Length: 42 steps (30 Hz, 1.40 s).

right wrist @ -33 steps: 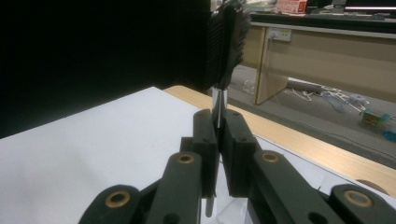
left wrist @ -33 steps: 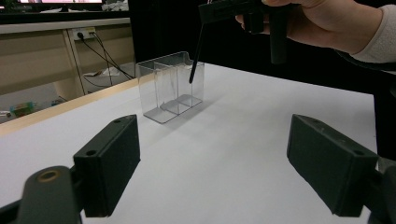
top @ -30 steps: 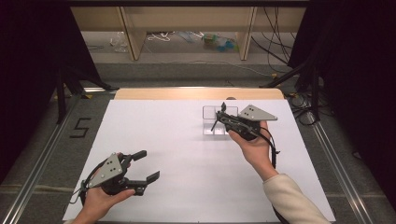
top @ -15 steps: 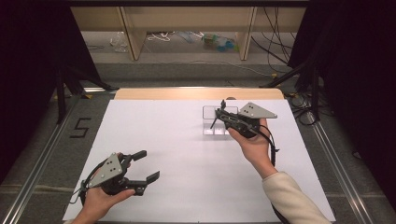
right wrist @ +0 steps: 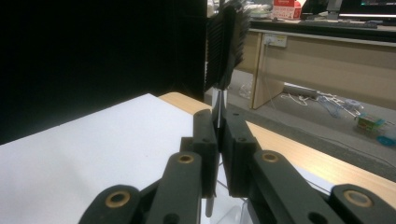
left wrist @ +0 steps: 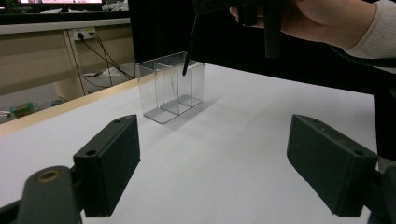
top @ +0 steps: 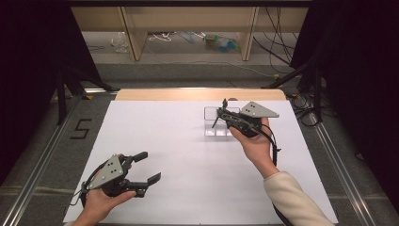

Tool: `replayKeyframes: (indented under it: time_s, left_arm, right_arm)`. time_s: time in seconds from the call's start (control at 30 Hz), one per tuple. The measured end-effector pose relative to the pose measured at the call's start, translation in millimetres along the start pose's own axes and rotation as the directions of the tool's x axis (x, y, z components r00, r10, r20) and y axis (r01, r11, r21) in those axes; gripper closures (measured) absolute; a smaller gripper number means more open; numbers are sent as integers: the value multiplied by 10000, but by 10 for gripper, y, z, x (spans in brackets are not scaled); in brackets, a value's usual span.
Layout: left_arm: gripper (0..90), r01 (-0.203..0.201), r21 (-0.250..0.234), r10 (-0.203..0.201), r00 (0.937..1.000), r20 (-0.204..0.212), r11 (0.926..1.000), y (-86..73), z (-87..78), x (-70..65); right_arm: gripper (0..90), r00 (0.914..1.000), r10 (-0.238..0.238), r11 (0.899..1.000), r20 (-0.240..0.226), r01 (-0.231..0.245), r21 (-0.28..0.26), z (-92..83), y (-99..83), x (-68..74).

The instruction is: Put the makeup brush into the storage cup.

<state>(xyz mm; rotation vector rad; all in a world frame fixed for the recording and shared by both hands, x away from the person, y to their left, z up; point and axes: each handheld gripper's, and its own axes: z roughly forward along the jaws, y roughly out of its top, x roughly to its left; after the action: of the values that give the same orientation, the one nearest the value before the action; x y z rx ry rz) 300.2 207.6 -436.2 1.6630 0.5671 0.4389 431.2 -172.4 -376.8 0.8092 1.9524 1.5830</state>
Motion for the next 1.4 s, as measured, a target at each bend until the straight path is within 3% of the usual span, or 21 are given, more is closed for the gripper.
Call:
replayKeyframes:
  time_s: [0.13,0.33,0.53,0.57,0.77,1.27,1.4]
  left_arm:
    - [174,-5,-4,5,10000,-5,10000,1,-1,0]
    - [173,-7,-22,7,10000,-2,10000,1,-1,2]
    - [173,106,-119,-106,9999,26,9999,-5,6,3]
    - [174,111,-88,-111,9999,0,9999,-5,5,1]
    - [173,115,-109,-114,9999,19,9999,-6,6,2]
    - [173,105,2,-105,9999,-35,9999,-3,-1,4]
    - [174,112,-4,-112,9999,-32,9999,-3,-1,5]
  right_arm:
    - [854,9998,217,9997,-26,-217,78,3,12,8]
    - [854,10000,-24,10000,40,24,-87,18,28,-15]
    - [854,10000,54,9999,75,-53,-99,36,39,-20]
    - [854,9997,235,9997,-8,-234,83,28,45,-11]
    - [854,10000,5,9999,72,-4,-120,55,59,-32]
    - [854,9996,284,9996,54,-284,-33,77,82,-41]
    - [854,9998,110,9999,135,-109,-34,87,85,-58]
